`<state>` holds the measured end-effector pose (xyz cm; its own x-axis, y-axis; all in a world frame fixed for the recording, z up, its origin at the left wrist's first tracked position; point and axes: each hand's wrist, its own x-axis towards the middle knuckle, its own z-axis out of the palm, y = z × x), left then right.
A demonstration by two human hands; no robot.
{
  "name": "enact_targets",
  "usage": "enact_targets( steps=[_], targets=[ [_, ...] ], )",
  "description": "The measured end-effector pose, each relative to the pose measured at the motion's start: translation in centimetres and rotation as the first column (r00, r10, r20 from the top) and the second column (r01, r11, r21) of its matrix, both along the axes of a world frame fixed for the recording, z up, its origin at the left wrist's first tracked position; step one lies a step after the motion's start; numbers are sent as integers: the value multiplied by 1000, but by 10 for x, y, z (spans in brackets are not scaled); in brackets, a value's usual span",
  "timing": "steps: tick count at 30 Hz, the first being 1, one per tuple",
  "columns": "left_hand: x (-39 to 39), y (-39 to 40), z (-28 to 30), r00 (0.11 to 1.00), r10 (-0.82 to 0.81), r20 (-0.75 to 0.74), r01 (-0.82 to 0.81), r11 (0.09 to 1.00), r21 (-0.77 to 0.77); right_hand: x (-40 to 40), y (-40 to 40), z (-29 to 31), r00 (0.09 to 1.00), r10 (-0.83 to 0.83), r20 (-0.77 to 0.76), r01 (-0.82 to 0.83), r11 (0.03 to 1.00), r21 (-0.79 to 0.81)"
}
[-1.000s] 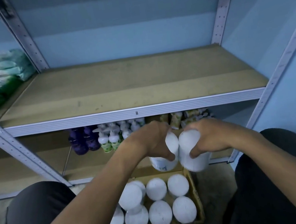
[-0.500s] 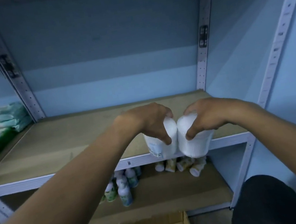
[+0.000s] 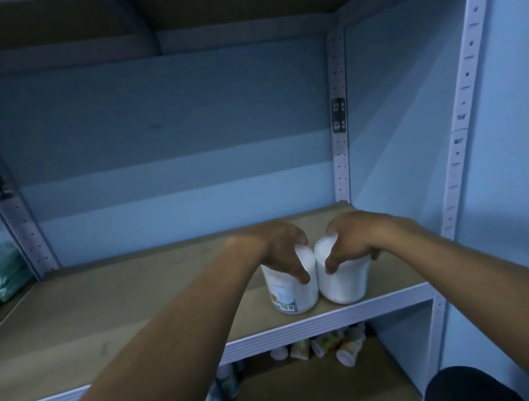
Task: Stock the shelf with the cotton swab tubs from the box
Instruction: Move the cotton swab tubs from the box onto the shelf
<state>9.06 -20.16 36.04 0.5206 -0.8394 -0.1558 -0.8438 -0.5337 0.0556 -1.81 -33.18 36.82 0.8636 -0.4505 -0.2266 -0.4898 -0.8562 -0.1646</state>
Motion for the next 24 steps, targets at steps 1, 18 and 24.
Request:
enact_targets(
  steps=[1,18,24],
  targets=[
    [1,-3,-2,1000,1,-7,-1,1000,7,1,-1,-2,1000,-9,-3,9,1000,3],
    [-4,-8,-18,996,88,4,-88,996,7,0,-2,-21,998,52,-38,-57,990,-125],
    [-11,1,-22,994,93,49,-93,996,-12,2,3,-32,997,70,15,-66,985,-156]
  ],
)
